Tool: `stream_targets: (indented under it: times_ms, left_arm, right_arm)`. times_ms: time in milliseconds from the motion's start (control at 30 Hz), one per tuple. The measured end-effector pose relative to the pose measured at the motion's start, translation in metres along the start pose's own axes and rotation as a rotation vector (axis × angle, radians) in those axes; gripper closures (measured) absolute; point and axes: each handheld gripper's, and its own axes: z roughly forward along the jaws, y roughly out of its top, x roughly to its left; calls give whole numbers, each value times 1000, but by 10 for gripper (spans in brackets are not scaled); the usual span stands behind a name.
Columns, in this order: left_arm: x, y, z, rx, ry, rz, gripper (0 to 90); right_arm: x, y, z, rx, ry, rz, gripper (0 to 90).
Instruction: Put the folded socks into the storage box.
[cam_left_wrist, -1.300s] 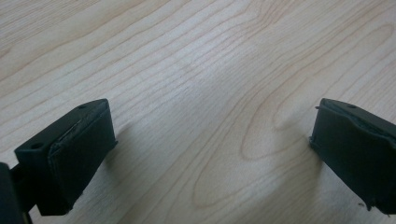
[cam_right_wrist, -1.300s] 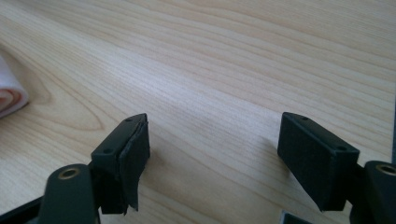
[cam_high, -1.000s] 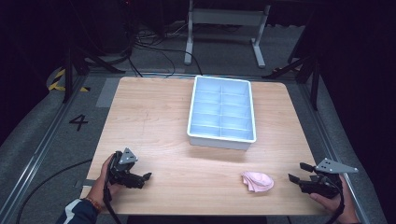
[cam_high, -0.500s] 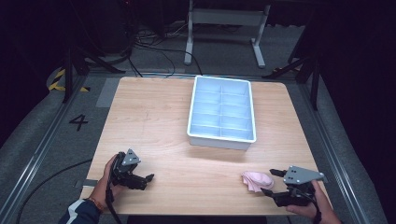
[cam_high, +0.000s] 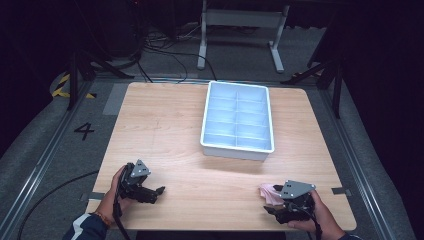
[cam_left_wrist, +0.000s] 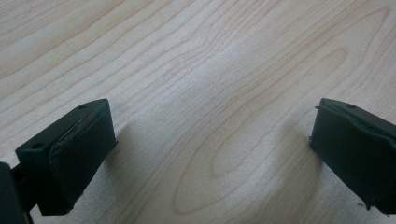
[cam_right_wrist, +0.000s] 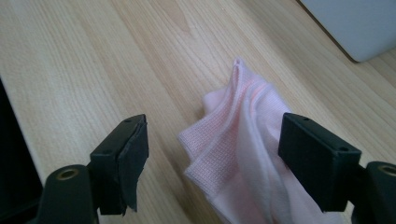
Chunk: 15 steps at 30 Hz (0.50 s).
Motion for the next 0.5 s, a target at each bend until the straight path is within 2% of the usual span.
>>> stream_targets:
  times_ms: [133, 333, 500]
  left_arm:
    - [1, 0, 0, -1, -2, 11, 3]
    - [0, 0, 0, 1, 0, 12, 3]
    - [0, 1, 0, -1, -6, 13, 3]
  right_arm:
    - [-1, 0, 3, -4, -15, -1, 256]
    - [-1, 0, 11, 22, -47, -18, 257]
    - [-5, 3, 15, 7, -54, -2, 376]
